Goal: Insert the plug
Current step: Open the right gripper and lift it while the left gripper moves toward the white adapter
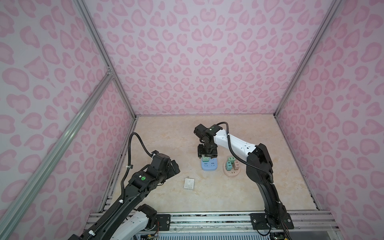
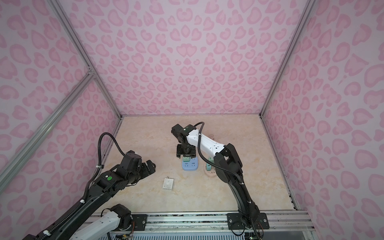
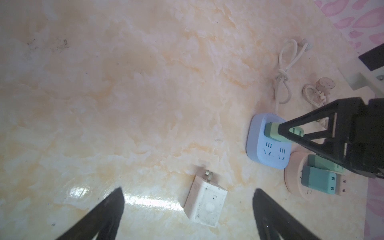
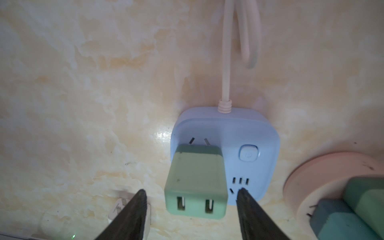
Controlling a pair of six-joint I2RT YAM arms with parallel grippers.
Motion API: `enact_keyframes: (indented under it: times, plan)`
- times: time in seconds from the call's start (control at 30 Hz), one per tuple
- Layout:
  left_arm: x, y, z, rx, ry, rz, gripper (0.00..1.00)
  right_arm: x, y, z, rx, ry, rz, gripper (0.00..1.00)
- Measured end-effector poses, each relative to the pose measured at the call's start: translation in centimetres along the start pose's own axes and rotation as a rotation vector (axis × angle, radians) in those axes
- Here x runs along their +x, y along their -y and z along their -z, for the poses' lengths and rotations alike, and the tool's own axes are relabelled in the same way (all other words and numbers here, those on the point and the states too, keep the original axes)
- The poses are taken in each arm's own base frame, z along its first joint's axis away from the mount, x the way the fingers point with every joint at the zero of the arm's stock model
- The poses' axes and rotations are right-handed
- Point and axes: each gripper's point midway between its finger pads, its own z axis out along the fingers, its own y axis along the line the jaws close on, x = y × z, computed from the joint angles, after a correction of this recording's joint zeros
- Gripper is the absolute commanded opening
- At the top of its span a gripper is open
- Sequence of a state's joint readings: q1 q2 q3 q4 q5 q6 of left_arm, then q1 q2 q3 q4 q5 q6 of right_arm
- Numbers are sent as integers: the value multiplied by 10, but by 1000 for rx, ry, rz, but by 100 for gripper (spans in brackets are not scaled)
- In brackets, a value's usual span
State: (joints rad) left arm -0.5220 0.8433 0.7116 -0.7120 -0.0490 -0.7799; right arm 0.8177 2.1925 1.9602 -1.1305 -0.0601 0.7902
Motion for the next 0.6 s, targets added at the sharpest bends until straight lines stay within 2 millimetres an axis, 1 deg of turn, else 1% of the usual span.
enact_keyframes:
  times: [0.07,0.1,0.2,0.27,0.33,0.4,0.5,0.6]
  plan:
    - [1,3,1,11,-10,-7,99,7,5,4,-6,8,3,65]
    - [2,3,0,15,-18,-16,100,13,10,10,-12,14,3,65]
    - [9,6,-1,23,-45,-35,99,27,22,34,-37,84,11,63]
    - [19,9,-3,21,-85,-64,99,36,27,53,-53,150,30,63]
    - [33,11,-7,5,-127,-110,99,46,32,62,-58,183,46,63]
    - [48,13,-13,-19,-172,-162,99,55,37,65,-56,197,59,63]
    - [67,13,-22,-68,-220,-217,99,64,45,63,-47,211,69,63]
    - [75,11,-30,-111,-232,-241,99,72,50,59,-46,210,78,63]
